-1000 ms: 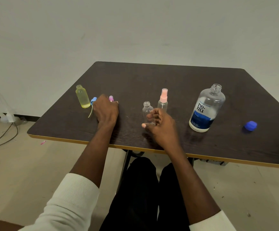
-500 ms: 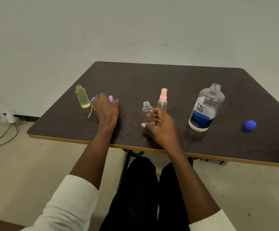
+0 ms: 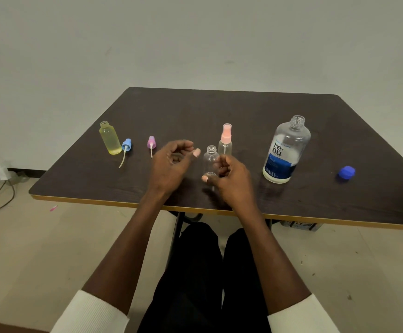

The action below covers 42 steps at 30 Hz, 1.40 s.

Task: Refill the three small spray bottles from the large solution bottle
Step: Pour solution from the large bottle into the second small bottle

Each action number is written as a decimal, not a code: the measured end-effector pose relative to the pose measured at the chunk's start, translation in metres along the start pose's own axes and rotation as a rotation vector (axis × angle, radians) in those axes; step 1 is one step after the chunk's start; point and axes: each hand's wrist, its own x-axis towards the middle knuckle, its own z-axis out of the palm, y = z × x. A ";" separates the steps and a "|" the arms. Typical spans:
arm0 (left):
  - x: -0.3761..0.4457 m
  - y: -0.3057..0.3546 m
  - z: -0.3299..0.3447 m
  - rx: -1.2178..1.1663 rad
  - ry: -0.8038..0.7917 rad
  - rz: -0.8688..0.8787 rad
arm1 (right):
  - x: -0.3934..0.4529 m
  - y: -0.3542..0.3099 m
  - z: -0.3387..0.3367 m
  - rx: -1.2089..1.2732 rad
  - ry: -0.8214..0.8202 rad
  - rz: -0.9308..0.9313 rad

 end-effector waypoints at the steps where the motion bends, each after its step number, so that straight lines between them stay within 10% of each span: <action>1: -0.002 0.002 0.001 -0.056 -0.072 -0.024 | -0.001 0.000 -0.002 0.017 0.001 0.020; 14: -0.010 0.010 0.015 -0.075 -0.272 -0.055 | -0.010 0.005 -0.014 -0.064 0.030 0.008; 25: -0.023 0.029 0.064 -0.159 -0.262 -0.110 | -0.024 0.001 -0.080 -0.048 0.860 -0.276; 31: -0.024 0.029 0.067 -0.057 -0.314 -0.113 | -0.004 0.004 -0.105 -0.016 0.599 -0.030; 42: -0.027 0.034 0.064 0.033 -0.333 -0.101 | 0.012 0.000 -0.112 0.023 0.533 -0.117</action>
